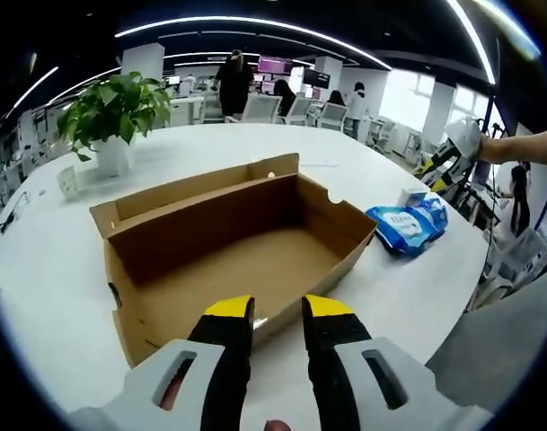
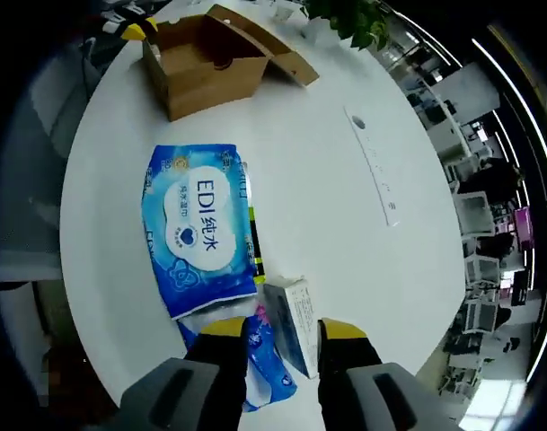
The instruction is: Operate the shoe box by opening the lid, removing the specified soft item, and placing it in the target area until the item is outside and the box remains undamaged.
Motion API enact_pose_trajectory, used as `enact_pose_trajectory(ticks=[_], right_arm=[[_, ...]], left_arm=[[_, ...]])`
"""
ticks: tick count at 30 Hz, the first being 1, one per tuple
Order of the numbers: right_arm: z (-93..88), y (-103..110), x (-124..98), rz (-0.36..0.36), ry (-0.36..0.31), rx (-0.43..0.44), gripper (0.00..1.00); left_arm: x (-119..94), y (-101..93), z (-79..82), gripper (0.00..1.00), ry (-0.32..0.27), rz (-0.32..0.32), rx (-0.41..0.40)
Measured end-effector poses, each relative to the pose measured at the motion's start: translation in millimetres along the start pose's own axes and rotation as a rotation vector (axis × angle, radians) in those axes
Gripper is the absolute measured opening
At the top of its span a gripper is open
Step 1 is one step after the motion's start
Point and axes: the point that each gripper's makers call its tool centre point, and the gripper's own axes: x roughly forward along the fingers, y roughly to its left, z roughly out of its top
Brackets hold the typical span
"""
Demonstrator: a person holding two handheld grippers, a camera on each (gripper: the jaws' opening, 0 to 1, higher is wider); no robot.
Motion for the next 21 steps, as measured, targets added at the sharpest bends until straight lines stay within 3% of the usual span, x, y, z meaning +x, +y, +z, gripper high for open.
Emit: enact_pose_trajectory(ticks=[3,7,12,21], right_arm=[[11.3,6,-5,-0.026,-0.052,0.065,0.27],[24.8,20,-12,-0.046,-0.095,0.056,0.27],[43.3,37,-17,-0.048,-0.165,0.124,0.27],[73.1,75,-9,0.001,-0.268,0.219,0.27]], left_arm=[[1,-1.6,-0.4,0.21,0.000,-0.011,0.004],[2,-3.8,0.2,0.21,-0.001,-0.020,0.012],[4,-7.6,-0.2,0.21,0.001,-0.033,0.017],[5,-13.3,-1.4,0.21,0.008,-0.053,0.030]])
